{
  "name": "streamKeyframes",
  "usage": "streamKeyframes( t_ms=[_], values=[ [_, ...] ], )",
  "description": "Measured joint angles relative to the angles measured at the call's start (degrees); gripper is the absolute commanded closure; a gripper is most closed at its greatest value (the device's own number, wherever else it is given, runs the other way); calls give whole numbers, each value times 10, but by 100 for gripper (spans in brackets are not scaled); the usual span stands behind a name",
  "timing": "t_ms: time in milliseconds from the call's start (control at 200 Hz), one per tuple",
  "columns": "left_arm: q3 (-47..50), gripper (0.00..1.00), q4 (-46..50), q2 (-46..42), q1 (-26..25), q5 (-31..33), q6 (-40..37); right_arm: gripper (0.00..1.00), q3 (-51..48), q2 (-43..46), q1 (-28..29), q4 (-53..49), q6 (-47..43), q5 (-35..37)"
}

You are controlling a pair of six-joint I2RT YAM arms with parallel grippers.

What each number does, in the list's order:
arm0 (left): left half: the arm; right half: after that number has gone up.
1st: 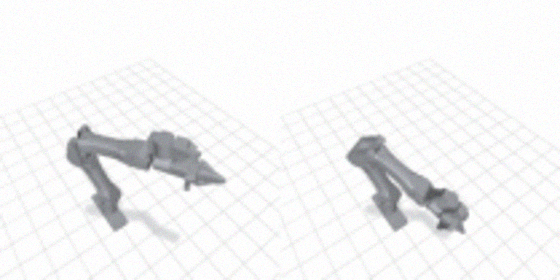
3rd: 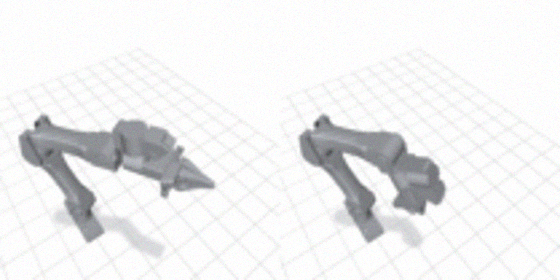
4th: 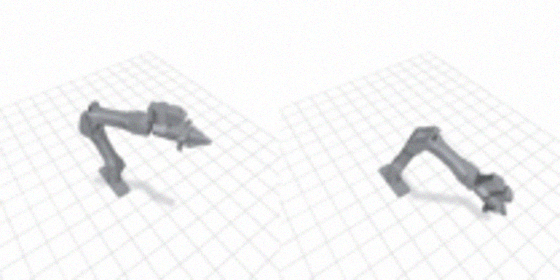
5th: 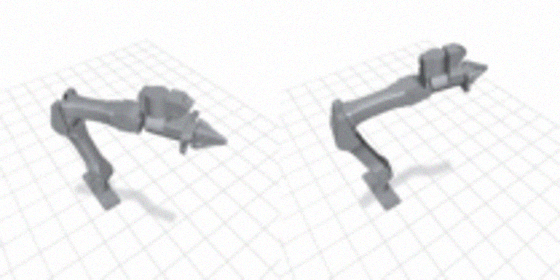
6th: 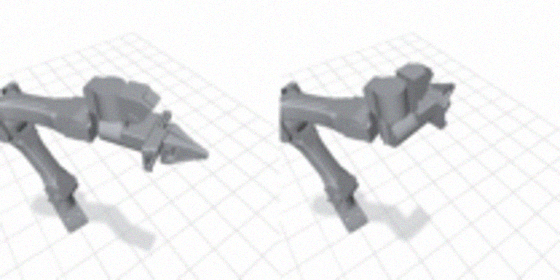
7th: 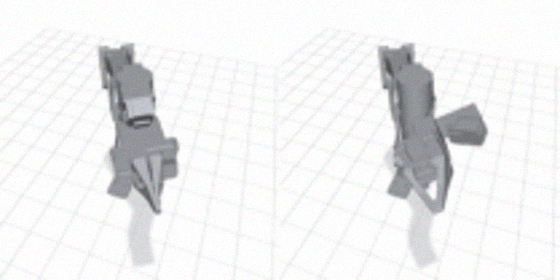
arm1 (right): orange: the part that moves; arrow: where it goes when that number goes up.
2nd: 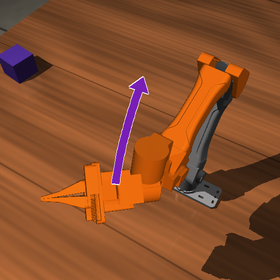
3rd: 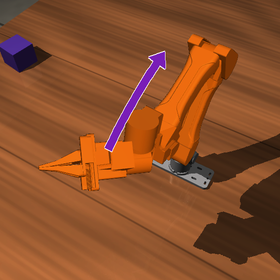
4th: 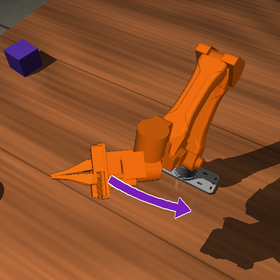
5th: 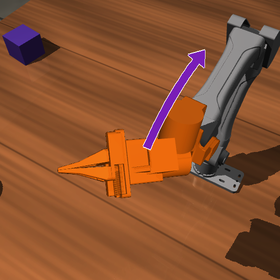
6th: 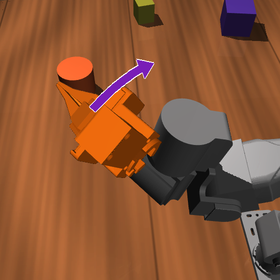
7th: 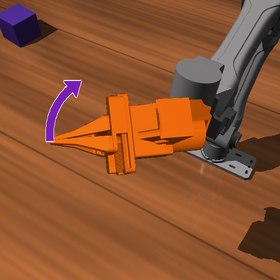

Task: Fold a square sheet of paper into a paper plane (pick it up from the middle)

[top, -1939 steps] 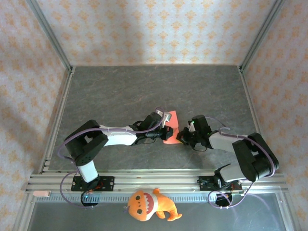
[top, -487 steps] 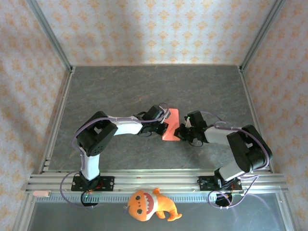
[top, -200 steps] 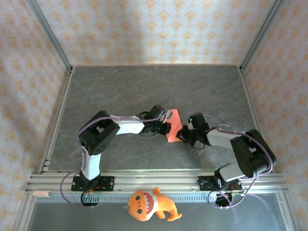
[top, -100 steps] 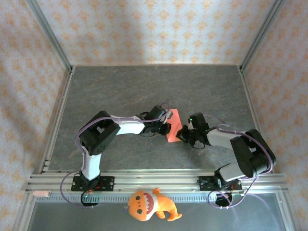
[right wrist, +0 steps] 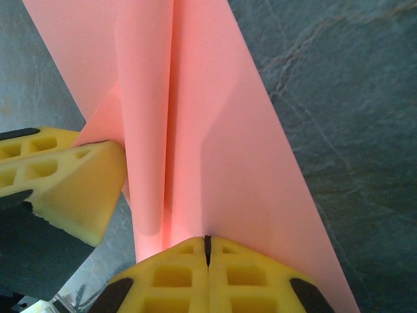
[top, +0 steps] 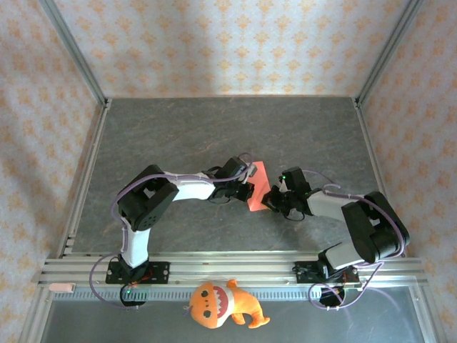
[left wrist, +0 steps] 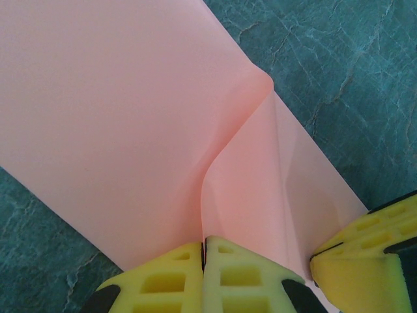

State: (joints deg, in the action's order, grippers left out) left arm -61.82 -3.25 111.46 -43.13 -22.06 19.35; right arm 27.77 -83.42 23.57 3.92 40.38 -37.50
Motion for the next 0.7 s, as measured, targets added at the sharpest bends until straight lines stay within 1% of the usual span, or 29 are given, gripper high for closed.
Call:
streamKeyframes(
  t_ms=[350,696],
  values=[
    [1,100,0,0,0,0,-4,97,0,-1,-2,2,0,-4],
    [14,100,-28,0,0,0,-18,97,0,17,-3,1,10,-15]
  ],
)
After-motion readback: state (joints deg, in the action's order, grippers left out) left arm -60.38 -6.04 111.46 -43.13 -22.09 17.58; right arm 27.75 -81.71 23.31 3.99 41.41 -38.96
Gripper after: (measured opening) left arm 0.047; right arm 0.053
